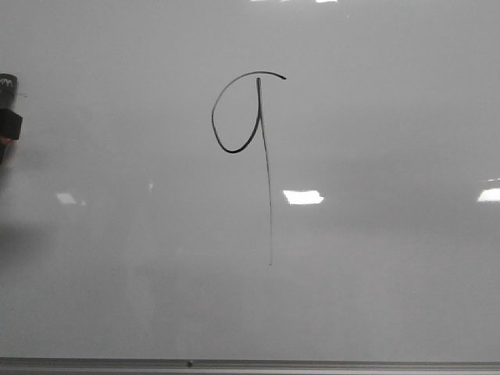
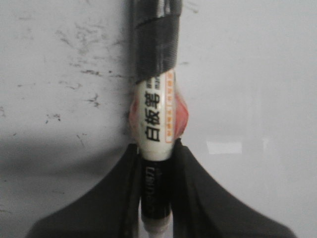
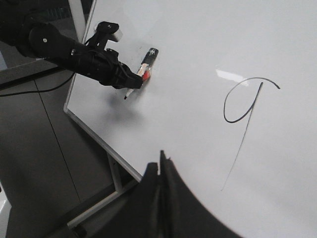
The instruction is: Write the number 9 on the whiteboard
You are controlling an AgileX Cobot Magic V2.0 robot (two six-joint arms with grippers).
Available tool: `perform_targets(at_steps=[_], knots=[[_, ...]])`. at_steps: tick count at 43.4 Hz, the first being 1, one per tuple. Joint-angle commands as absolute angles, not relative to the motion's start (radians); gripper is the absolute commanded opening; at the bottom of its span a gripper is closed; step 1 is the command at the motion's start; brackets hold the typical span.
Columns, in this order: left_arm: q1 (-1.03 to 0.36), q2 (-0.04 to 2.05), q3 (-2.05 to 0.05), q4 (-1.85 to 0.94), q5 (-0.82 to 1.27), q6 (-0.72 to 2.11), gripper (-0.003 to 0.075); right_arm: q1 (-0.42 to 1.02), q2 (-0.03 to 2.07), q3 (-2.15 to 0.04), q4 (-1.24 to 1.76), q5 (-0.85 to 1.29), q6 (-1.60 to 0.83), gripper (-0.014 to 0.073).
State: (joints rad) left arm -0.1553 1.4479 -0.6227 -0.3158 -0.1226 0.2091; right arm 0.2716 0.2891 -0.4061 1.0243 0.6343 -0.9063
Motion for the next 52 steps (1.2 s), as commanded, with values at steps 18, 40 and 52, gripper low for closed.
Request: perform_targets(at_steps=[18, 40, 52], knots=[[-0.162, 1.433, -0.651, -0.326, -0.197, 0.201, 0.0218, 0.264, 0.298, -0.431, 1.07, 0.584, -0.908, -0.0064], [-0.162, 1.42, -0.651, -0.326, -0.195, 0.201, 0.0456, 0.264, 0.298, -0.431, 1.07, 0.584, -0.908, -0.0064], [-0.162, 1.177, -0.595, -0.326, -0.157, 0.201, 0.0451, 0.264, 0.298, -0.431, 1.07, 0.583, -0.908, -0.0069]])
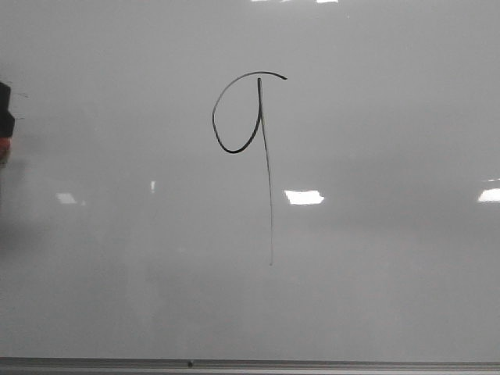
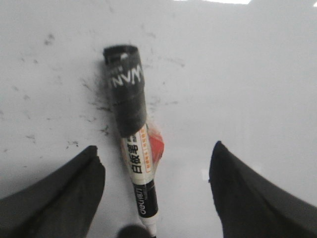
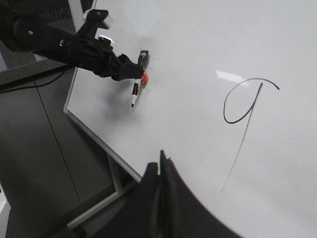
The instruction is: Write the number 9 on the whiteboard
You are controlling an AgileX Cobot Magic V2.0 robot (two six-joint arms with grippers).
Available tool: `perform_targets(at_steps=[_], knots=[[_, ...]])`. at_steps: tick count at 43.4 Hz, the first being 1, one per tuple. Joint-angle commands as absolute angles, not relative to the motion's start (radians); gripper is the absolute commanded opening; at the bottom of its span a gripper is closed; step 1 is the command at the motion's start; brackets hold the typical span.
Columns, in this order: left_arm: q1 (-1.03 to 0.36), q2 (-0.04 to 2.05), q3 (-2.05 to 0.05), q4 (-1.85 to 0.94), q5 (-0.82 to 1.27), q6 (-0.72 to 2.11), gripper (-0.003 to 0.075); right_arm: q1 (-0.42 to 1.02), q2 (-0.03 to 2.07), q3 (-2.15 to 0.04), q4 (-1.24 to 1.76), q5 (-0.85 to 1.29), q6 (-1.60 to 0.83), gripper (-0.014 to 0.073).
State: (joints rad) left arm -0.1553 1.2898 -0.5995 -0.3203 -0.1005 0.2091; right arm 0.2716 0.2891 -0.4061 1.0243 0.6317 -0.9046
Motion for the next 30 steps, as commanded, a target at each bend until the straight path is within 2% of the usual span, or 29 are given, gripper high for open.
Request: perform_targets(at_steps=[1, 6, 9, 21, 30], knots=[[-0.162, 1.148, -0.584, -0.326, -0.157, 0.201, 0.045, 0.264, 0.298, -0.431, 1.07, 0.583, -0.908, -0.0069], [-0.162, 0.971, -0.514, -0.326, -0.15, 0.201, 0.0445, 0.264, 0.298, -0.431, 1.07, 0.583, -0.908, -0.0069], [-0.162, 0.865, -0.472, -0.326, -0.136, 0.201, 0.0413, 0.264, 0.298, -0.431, 1.07, 0.583, -0.908, -0.0069], [-0.162, 0.512, -0.369, -0.326, -0.035, 0.201, 0.0175, 0.264, 0.298, -0.431, 1.07, 0.583, -0.908, -0.0069], [-0.162, 0.417, -0.367, -0.326, 0.0, 0.201, -0.0004, 0.264, 0.298, -0.431, 1.07, 0.583, -0.908, -0.0069]])
